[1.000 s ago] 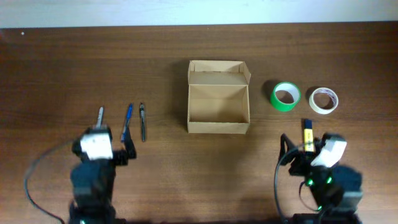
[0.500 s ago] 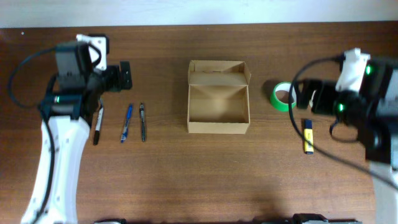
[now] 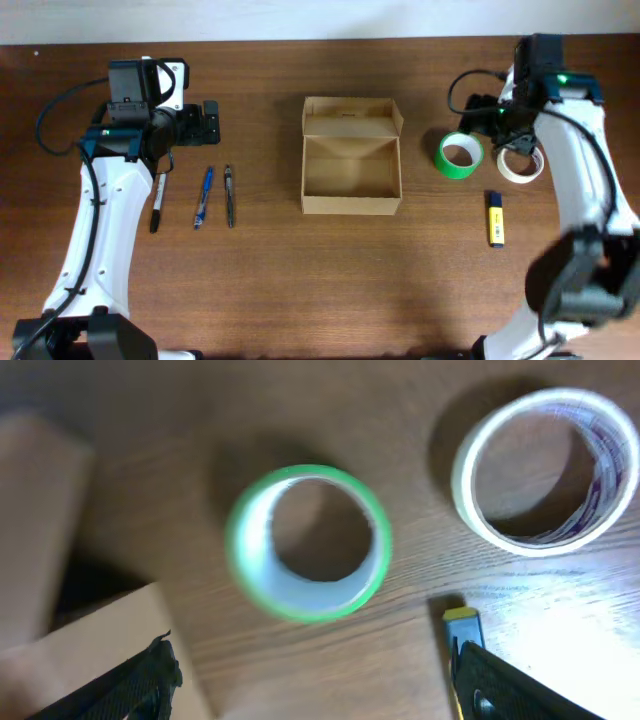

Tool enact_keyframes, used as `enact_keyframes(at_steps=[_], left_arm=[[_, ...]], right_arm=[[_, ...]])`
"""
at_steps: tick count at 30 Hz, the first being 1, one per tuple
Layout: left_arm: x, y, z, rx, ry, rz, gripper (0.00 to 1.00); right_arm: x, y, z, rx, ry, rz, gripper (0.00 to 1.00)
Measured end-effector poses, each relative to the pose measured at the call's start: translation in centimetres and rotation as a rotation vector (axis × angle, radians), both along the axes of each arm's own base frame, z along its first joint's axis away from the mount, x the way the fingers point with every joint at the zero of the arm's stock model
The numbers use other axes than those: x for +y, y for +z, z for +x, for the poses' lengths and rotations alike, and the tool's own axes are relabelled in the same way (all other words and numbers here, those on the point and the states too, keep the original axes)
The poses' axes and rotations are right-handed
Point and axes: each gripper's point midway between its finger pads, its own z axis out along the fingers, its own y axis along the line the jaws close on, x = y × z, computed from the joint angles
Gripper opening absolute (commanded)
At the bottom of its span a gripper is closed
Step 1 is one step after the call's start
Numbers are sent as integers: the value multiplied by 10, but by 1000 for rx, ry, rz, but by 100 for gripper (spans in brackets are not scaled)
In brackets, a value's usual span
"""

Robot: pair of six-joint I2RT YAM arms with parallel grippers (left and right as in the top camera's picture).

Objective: Pack container
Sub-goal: 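Move the right gripper over the green tape roll and grasp it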

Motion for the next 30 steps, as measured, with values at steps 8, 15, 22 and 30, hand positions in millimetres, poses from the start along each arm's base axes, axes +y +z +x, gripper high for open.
enact_keyframes(at_steps=[8,15,22,30], left_arm=[[0,0,0,0,0,0,99],[0,0,0,0,0,0,99],[0,0,0,0,0,0,99],[0,0,0,0,0,0,99]], right_arm=[[-36,-36,6,45,-93,40,82],[-23,-56,7,93,-88,60,78],[-8,-77,6,153,-79,56,71],[-9,-113,-5,260,-80,44,56]])
